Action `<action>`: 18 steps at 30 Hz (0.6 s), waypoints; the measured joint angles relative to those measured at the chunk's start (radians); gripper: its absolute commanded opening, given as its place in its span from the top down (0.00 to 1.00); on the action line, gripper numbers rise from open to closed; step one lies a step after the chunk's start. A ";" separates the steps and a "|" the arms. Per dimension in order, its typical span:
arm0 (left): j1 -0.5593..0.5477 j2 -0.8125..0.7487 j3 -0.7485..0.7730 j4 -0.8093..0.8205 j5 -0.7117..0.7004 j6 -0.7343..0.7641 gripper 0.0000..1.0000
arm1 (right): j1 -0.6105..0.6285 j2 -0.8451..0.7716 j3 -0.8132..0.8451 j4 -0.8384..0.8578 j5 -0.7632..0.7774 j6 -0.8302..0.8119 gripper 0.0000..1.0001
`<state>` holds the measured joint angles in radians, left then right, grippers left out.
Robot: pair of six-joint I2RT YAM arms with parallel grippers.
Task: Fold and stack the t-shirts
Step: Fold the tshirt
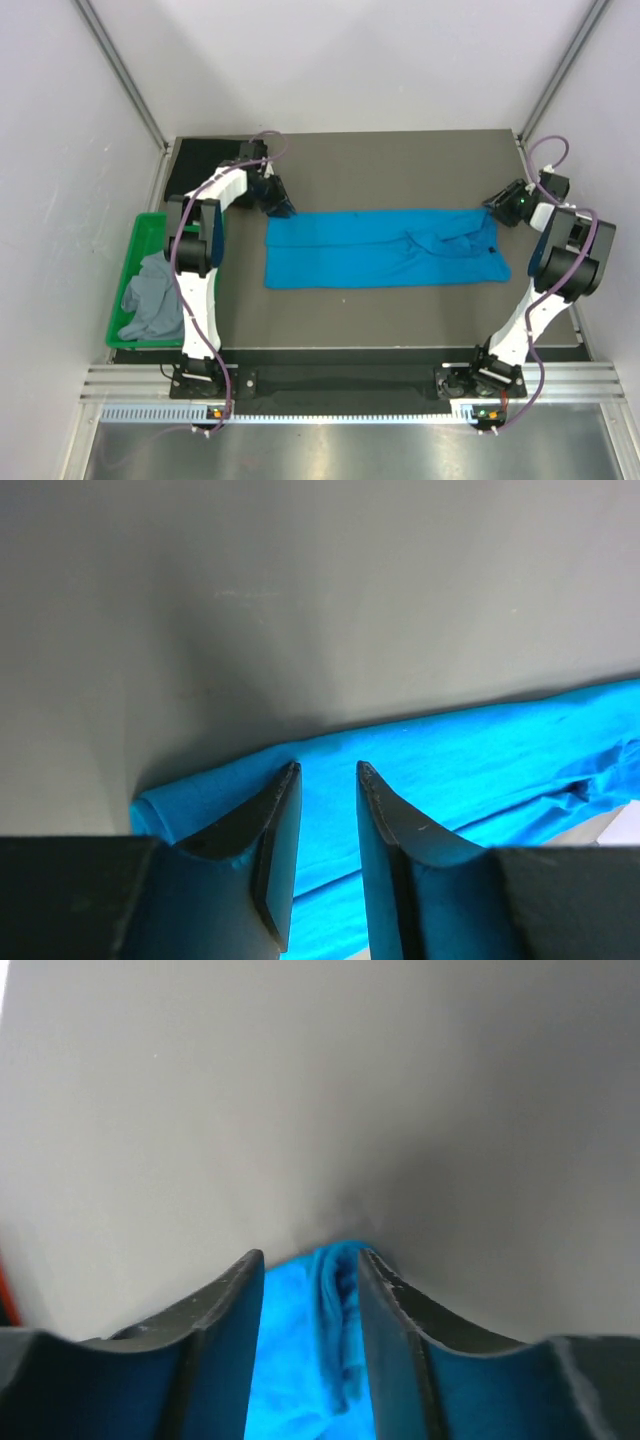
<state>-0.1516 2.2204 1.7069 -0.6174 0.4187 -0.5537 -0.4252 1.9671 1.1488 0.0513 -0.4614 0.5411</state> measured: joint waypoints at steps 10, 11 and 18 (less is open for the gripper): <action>-0.040 -0.228 -0.097 0.000 0.045 0.031 0.65 | 0.041 -0.262 0.030 -0.366 0.192 -0.166 0.48; -0.048 -0.269 -0.132 0.011 0.060 0.032 0.65 | 0.061 -0.290 0.028 -0.385 0.197 -0.182 0.48; -0.080 -0.380 -0.307 0.049 0.142 0.033 0.66 | 0.278 -0.373 0.008 -0.447 0.158 -0.323 0.47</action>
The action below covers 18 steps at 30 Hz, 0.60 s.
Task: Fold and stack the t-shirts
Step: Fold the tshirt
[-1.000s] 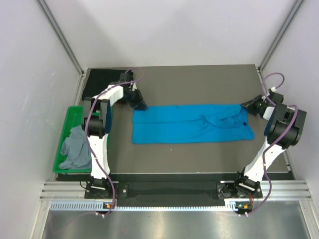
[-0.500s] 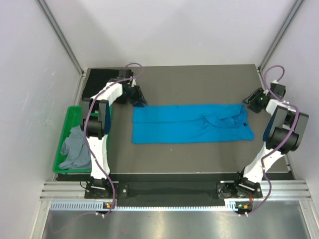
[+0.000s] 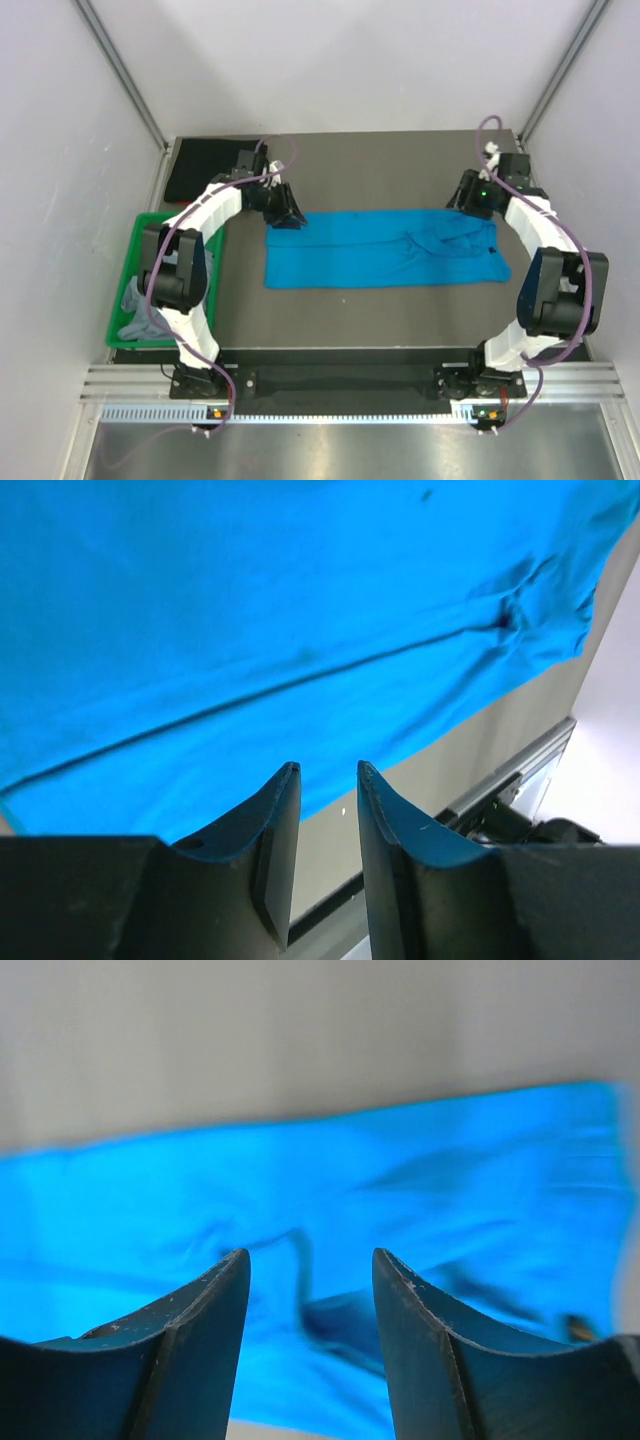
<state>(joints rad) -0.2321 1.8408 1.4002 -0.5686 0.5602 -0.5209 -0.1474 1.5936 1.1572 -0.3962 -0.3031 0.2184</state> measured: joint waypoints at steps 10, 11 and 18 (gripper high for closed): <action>0.002 -0.050 -0.053 0.004 0.011 0.009 0.66 | 0.135 0.090 0.002 -0.077 -0.034 -0.163 0.49; 0.002 -0.055 -0.053 0.005 0.011 0.011 0.66 | 0.145 0.103 0.002 -0.082 -0.034 -0.176 0.49; 0.002 -0.059 -0.053 0.008 -0.014 0.021 0.67 | 0.207 0.154 0.003 -0.143 -0.005 -0.242 0.49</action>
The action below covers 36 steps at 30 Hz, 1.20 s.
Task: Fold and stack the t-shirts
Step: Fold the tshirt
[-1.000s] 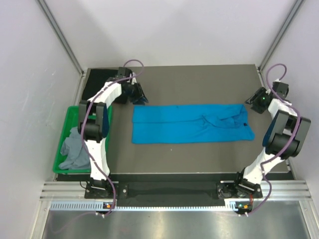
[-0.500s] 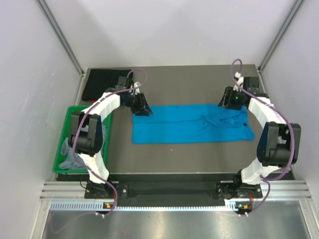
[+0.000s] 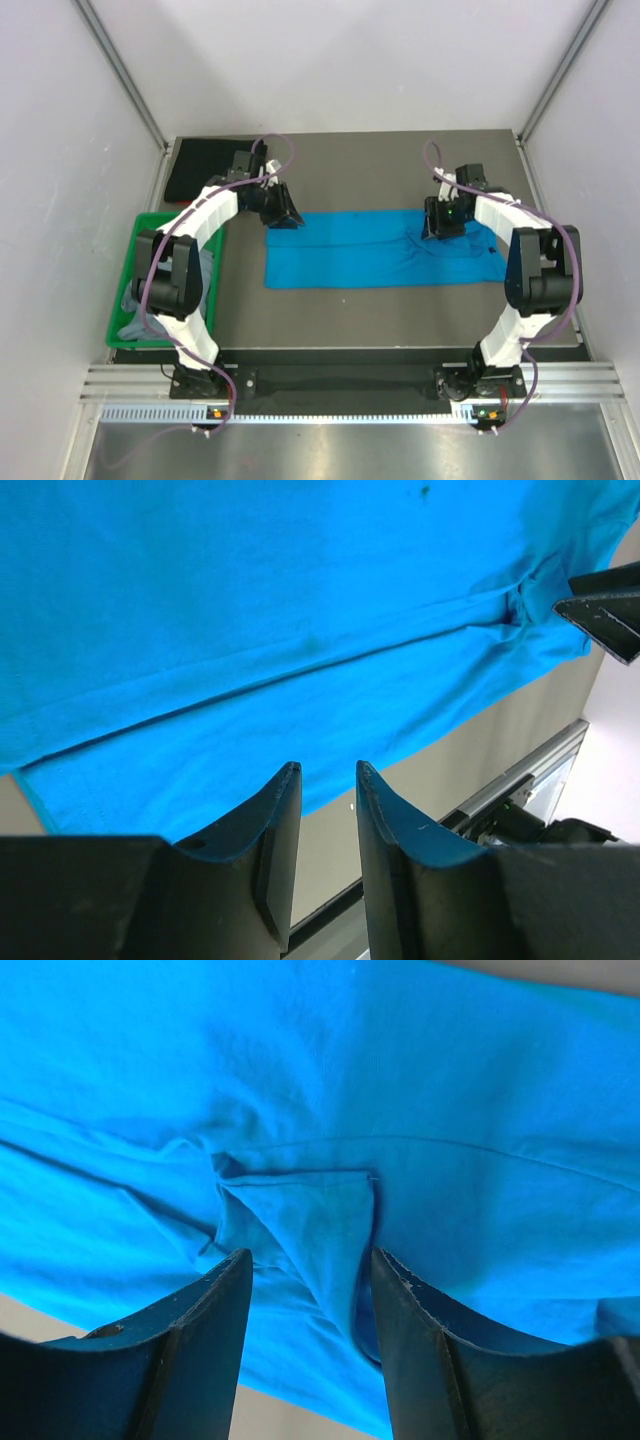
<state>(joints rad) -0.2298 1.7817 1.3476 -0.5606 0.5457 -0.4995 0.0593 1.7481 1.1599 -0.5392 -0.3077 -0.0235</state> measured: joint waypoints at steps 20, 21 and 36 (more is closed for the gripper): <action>0.008 0.000 0.000 0.000 -0.019 0.000 0.67 | 0.066 -0.011 -0.013 -0.025 0.086 -0.039 0.50; 0.008 0.000 0.000 0.000 -0.019 0.000 0.68 | 0.071 -0.024 -0.024 -0.026 0.090 -0.036 0.50; 0.002 -0.006 -0.050 0.029 -0.011 -0.038 0.67 | 0.105 -0.294 -0.229 -0.049 0.099 0.045 0.51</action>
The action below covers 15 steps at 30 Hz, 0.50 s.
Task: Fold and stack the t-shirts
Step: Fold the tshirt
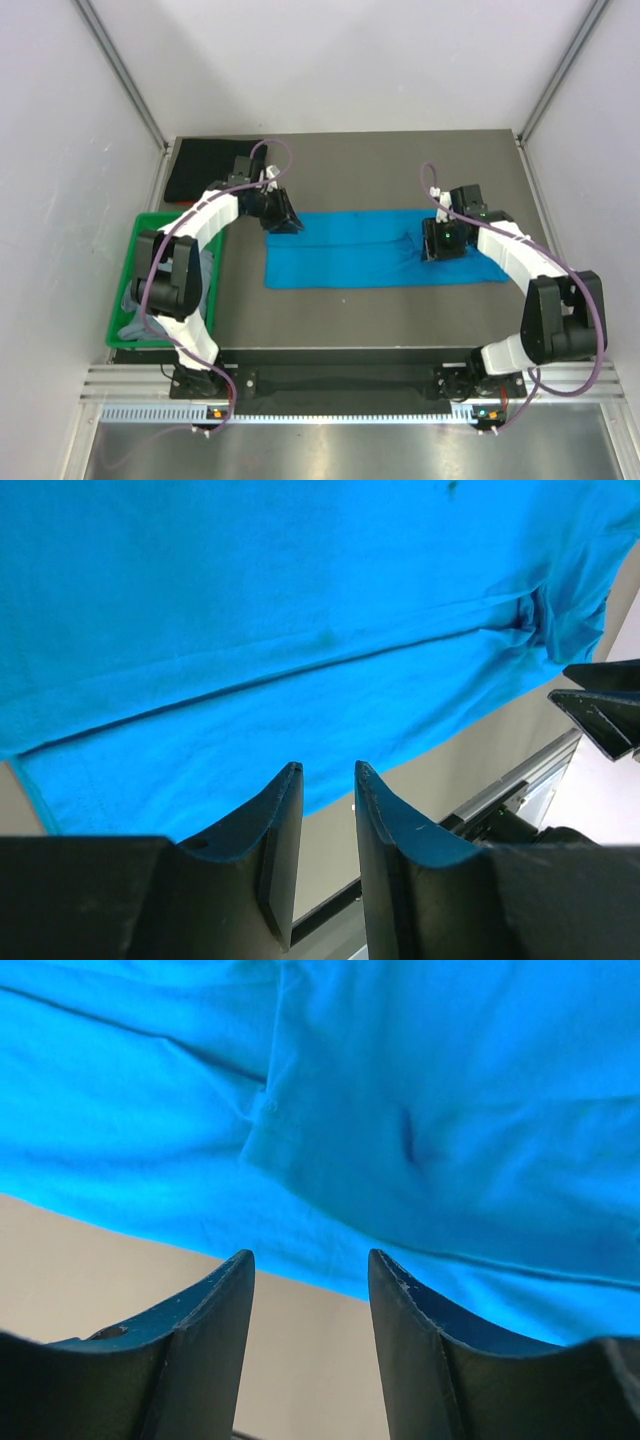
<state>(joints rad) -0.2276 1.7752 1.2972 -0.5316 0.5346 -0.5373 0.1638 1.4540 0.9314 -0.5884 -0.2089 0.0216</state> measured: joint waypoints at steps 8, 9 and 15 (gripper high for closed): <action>-0.146 -0.024 -0.031 0.081 -0.005 -0.069 0.68 | -0.002 -0.122 -0.015 0.010 0.060 0.137 0.53; -0.181 -0.028 -0.039 0.106 -0.006 -0.089 0.68 | -0.004 -0.145 -0.022 0.019 0.084 0.177 0.52; -0.351 -0.023 -0.070 0.305 -0.012 -0.254 0.62 | -0.146 -0.249 -0.089 0.056 0.190 0.447 0.52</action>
<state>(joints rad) -0.5789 1.7523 1.2274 -0.2264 0.5228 -0.7914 0.0177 1.2049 0.8429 -0.5323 -0.0193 0.4686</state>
